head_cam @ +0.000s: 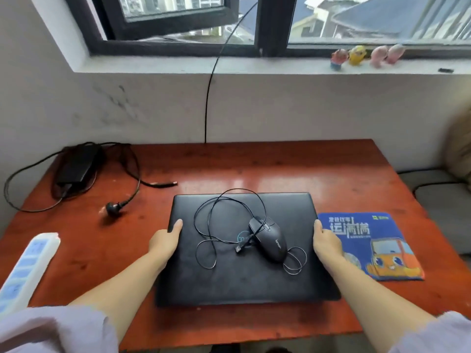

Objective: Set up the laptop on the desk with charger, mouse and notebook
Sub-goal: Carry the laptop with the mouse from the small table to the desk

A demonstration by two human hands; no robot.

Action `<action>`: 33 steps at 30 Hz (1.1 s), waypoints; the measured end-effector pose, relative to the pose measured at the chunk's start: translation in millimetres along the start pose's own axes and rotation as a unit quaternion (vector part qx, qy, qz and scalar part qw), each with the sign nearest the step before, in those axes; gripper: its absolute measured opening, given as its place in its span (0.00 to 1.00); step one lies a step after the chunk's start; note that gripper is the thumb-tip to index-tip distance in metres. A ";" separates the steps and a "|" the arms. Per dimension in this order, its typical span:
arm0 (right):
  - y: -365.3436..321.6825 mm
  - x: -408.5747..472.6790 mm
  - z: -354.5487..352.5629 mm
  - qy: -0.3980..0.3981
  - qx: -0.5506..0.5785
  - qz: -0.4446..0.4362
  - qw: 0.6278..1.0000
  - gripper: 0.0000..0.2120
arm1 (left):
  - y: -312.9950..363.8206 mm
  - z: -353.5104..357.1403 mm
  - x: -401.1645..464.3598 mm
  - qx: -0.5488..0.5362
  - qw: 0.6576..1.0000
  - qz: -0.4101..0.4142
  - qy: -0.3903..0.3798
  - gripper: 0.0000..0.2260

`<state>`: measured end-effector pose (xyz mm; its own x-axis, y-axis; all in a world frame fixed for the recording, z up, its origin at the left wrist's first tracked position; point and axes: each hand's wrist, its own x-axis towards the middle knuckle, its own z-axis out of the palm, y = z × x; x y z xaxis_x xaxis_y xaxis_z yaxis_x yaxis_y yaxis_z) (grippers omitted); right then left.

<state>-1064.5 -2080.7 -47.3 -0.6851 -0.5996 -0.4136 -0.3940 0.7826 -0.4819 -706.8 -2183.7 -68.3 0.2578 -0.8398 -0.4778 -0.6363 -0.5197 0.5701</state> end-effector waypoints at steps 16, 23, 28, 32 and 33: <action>-63.2 117.7 4.7 0.007 -0.214 -0.134 0.968 0.30 | 60.0 10.0 84.9 0.252 0.963 0.066 0.071 0.31; -64.3 125.6 2.2 0.013 -0.343 -0.215 0.914 0.22 | 60.0 4.3 88.2 0.327 0.934 0.111 0.091 0.29; -69.7 125.2 -3.3 -0.012 -0.429 -0.249 0.868 0.18 | 64.8 -1.7 84.4 0.366 0.923 0.105 0.055 0.29; -76.0 121.6 -4.6 -0.008 -0.385 -0.220 0.896 0.17 | 56.2 -5.3 67.2 0.320 0.942 0.101 0.020 0.25; -80.0 119.7 -5.4 0.012 -0.349 -0.220 0.911 0.17 | 52.5 -7.2 63.4 0.312 0.944 0.107 0.013 0.24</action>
<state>-1118.3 -2214.1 -54.0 -0.3771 -0.8832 -0.2790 -0.9213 0.3886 0.0150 -718.6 -2265.4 -63.9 0.0870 -0.9232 -0.3745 -0.9784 -0.1499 0.1424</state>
